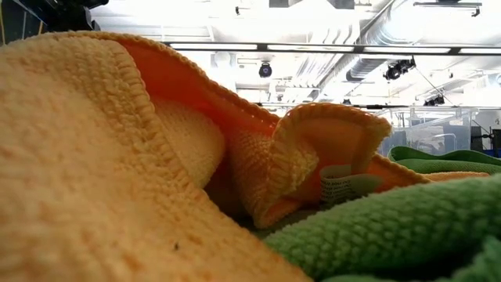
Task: Sort microfiber towel by color & place in baskets
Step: Put the orange microfiber towel into the right transparent bin
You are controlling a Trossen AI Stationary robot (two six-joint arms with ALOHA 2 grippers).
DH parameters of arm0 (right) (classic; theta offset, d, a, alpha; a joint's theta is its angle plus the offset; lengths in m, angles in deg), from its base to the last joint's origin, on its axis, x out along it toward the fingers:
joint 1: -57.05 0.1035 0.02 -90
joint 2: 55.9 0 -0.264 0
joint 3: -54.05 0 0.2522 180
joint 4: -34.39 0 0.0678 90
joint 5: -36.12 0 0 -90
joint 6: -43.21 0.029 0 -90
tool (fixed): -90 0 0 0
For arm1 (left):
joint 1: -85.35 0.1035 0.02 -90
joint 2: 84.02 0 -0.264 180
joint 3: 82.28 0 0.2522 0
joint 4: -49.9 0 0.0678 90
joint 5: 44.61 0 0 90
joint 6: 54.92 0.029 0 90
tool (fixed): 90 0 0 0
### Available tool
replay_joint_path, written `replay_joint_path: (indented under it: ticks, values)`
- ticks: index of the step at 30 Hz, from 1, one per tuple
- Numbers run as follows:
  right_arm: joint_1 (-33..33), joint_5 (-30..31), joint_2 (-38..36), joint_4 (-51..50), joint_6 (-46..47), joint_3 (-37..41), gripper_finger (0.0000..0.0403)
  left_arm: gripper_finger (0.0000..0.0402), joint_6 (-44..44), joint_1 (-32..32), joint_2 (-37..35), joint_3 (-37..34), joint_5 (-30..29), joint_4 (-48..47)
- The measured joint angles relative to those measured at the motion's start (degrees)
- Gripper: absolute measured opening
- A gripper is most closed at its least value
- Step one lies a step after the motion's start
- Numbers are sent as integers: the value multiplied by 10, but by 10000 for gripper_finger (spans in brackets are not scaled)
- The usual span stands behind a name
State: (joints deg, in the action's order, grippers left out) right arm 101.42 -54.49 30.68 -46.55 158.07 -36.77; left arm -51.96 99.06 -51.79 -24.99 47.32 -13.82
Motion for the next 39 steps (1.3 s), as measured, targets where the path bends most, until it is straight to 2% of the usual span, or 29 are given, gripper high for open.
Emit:
replay_joint_path:
  ticks: [6,13,18,29,39]
  values:
    - [48,-20,0,-3,-100,0,38,0,-8,0,0,0,0,0]
    - [104,-19,14,13,-332,0,94,0,-14,0,0,0,0,0]
    - [124,-18,41,27,-442,1,119,0,-14,0,0,0,0,0]
    - [123,-17,98,42,-579,1,136,0,-28,0,0,0,0,1]
    - [123,-10,131,36,-594,1,135,0,-28,0,0,0,0,1]
